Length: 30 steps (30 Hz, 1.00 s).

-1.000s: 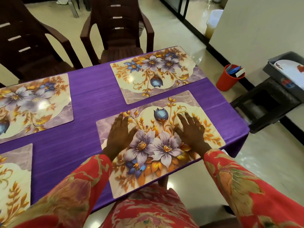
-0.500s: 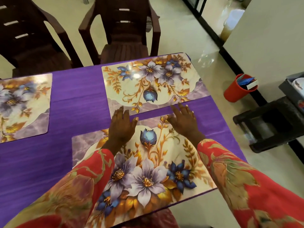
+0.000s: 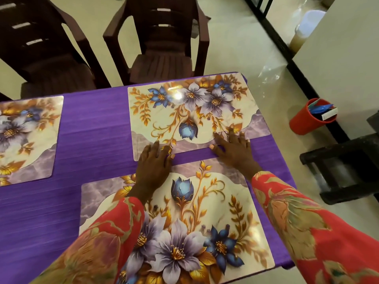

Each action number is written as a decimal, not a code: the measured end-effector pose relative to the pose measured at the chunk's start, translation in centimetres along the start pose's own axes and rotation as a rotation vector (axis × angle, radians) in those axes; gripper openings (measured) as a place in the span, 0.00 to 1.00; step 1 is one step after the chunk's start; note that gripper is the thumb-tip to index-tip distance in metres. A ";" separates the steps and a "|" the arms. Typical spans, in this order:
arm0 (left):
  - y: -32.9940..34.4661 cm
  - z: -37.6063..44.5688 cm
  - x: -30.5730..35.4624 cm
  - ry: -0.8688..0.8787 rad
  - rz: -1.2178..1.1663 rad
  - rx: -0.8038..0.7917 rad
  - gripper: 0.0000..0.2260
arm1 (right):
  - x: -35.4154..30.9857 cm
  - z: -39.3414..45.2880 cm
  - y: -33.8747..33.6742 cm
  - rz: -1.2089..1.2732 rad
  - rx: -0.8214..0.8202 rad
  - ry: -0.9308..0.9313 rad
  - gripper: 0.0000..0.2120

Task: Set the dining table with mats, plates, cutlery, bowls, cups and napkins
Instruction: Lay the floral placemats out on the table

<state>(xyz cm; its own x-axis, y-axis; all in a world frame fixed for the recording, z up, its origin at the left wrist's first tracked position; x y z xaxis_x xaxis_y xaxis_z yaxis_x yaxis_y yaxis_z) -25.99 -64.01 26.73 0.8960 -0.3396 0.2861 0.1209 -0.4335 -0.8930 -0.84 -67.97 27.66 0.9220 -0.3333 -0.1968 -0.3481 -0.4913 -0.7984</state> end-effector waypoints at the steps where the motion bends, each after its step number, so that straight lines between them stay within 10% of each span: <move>1: -0.1 0.0 0.0 0.002 -0.003 0.008 0.35 | 0.1 0.0 0.0 0.005 0.004 -0.003 0.28; 30: 0.2 0.8 0.1 -0.050 0.008 0.010 0.33 | 1.2 -0.2 -0.8 0.075 0.028 -0.109 0.27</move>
<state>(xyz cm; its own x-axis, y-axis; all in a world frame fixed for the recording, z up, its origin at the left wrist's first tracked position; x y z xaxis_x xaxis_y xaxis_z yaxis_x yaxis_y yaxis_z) -25.50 -63.44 26.30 0.9171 -0.3007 0.2616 0.1180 -0.4222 -0.8988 0.53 -68.11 28.19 0.9070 -0.2782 -0.3162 -0.4135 -0.4450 -0.7944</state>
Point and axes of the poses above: each hand's wrist, its own z-axis towards the middle knuckle, its own y-axis out of the palm, x = y × z, the point moved 4 cm from there along z, towards the middle knuckle, and after that the axes turned 12 degrees about -x, right-handed, at the moved point
